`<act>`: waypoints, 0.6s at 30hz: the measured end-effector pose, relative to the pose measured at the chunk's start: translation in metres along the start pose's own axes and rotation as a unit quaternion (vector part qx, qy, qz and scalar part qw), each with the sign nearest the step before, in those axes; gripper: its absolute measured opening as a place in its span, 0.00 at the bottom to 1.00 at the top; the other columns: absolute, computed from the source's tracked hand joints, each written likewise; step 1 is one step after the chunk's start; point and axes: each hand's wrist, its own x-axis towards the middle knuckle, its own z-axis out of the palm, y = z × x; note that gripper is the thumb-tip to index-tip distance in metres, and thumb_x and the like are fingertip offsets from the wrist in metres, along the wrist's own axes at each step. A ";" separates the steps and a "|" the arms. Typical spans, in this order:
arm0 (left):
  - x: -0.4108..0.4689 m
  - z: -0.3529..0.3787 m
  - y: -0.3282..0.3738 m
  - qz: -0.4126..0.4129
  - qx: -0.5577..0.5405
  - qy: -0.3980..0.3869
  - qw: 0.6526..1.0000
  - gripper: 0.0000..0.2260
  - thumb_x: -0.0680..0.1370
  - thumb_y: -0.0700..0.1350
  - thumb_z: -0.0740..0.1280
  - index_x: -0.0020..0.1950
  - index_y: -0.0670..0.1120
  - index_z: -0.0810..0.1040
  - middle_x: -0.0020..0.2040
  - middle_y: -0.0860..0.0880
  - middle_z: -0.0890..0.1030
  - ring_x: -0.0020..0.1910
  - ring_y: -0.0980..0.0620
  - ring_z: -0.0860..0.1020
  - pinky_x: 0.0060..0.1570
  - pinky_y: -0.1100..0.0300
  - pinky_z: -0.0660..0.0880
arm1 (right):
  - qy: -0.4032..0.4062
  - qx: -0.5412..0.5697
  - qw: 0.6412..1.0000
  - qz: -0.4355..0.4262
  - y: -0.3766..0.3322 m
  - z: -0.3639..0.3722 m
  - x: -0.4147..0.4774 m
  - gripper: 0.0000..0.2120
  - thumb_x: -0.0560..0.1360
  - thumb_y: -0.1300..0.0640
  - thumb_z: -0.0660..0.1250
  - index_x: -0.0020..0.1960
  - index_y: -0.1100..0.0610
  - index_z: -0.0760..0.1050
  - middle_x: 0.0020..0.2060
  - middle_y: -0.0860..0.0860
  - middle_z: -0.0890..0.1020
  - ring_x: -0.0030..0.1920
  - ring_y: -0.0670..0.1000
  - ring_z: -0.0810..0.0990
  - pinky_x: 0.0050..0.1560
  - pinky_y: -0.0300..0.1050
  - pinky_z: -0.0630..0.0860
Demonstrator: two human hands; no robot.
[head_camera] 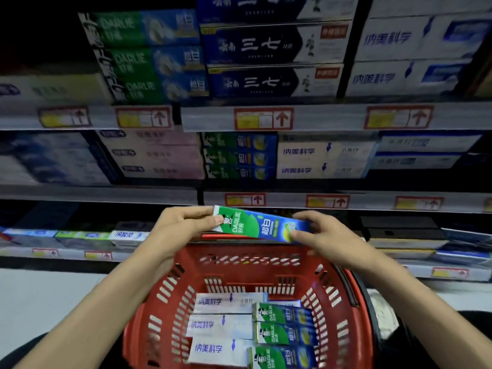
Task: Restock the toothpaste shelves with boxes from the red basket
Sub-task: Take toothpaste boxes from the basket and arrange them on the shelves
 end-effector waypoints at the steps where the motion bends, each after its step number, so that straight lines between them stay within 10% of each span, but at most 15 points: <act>1: 0.003 -0.001 0.000 0.002 -0.007 0.005 1.000 0.13 0.70 0.43 0.81 0.54 0.47 0.87 0.48 0.44 0.88 0.53 0.41 0.85 0.65 0.42 0.77 | 0.028 0.052 0.998 0.004 -0.002 0.002 0.000 0.22 0.78 0.54 0.73 0.70 0.52 0.74 0.58 0.54 0.82 0.55 0.54 0.84 0.50 0.49 0.83; 5: 0.008 -0.001 -0.002 0.027 -0.032 0.014 0.999 0.23 0.63 0.52 0.83 0.56 0.49 0.87 0.50 0.47 0.88 0.56 0.45 0.85 0.65 0.45 0.77 | 0.144 0.223 0.964 0.002 -0.016 0.005 -0.008 0.20 0.74 0.62 0.76 0.65 0.57 0.77 0.52 0.56 0.85 0.50 0.54 0.86 0.49 0.47 0.82; 13: 0.012 0.010 -0.017 0.068 -0.080 0.102 0.989 0.10 0.71 0.41 0.80 0.51 0.45 0.86 0.41 0.50 0.88 0.39 0.62 0.85 0.36 0.72 0.75 | 0.174 0.301 0.938 0.011 -0.021 0.010 -0.017 0.12 0.75 0.64 0.75 0.56 0.56 0.80 0.49 0.52 0.87 0.52 0.51 0.87 0.52 0.46 0.80; 18: 0.027 0.004 -0.033 0.073 -0.053 0.168 0.982 0.08 0.70 0.42 0.81 0.46 0.44 0.86 0.39 0.50 0.88 0.42 0.55 0.86 0.50 0.57 0.81 | 0.096 0.287 0.953 -0.004 -0.027 0.023 -0.005 0.13 0.76 0.64 0.70 0.59 0.54 0.81 0.54 0.53 0.86 0.58 0.51 0.84 0.62 0.49 0.78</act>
